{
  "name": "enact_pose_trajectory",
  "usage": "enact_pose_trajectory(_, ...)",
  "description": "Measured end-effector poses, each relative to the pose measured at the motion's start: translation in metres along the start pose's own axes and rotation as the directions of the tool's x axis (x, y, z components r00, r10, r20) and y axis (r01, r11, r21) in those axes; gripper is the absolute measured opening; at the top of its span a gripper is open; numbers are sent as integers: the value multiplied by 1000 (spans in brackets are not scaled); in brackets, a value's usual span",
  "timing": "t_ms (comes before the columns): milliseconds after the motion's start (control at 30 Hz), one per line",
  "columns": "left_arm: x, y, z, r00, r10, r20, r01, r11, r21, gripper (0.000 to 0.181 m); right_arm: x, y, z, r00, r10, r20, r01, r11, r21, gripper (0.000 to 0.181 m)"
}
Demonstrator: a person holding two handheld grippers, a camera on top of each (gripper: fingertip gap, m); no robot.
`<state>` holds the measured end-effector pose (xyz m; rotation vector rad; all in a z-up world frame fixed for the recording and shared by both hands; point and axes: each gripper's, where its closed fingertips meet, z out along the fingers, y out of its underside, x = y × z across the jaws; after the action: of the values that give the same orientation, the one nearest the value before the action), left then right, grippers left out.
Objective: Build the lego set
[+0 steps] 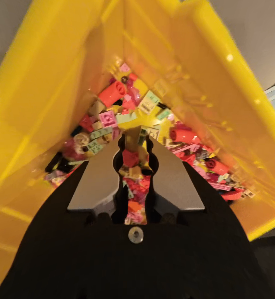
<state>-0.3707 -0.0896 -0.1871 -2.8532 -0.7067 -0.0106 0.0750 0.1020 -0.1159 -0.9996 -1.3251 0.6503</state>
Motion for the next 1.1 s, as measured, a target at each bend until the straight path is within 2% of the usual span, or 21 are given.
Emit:
enact_pose_trajectory(67,-4,-7,-5,1000,-3,5,2,999,45,26,0,0,0,1000,1,1,-1,1000,1,0)
enact_pose_trajectory(167,23,-28,-13,977,-28,-212,62,985,158,24,0,0,0,1000,2,2,-2,1000,1,0)
enact_pose_trajectory(233,38,-31,-13,956,13,-292,37,985,167,22,-1,0,0,1000,1,1,-1,1000,1,0)
enact_pose_trajectory(367,29,-23,-2,982,99,-162,-80,989,123,18,-1,0,1,1000,0,1,0,1000,0,0)
enact_pose_trajectory(700,37,-20,9,978,54,-203,-36,995,90,20,-5,-1,7,1000,-1,4,1,1000,1,0)
enact_pose_trajectory(900,35,-20,10,984,83,-157,-70,994,88,16,-11,-5,15,1000,1,2,-1,1000,8,0)
enact_pose_trajectory(1100,32,-7,5,989,100,-111,-92,993,70,16,-16,-9,23,1000,3,-3,-3,1000,17,0)
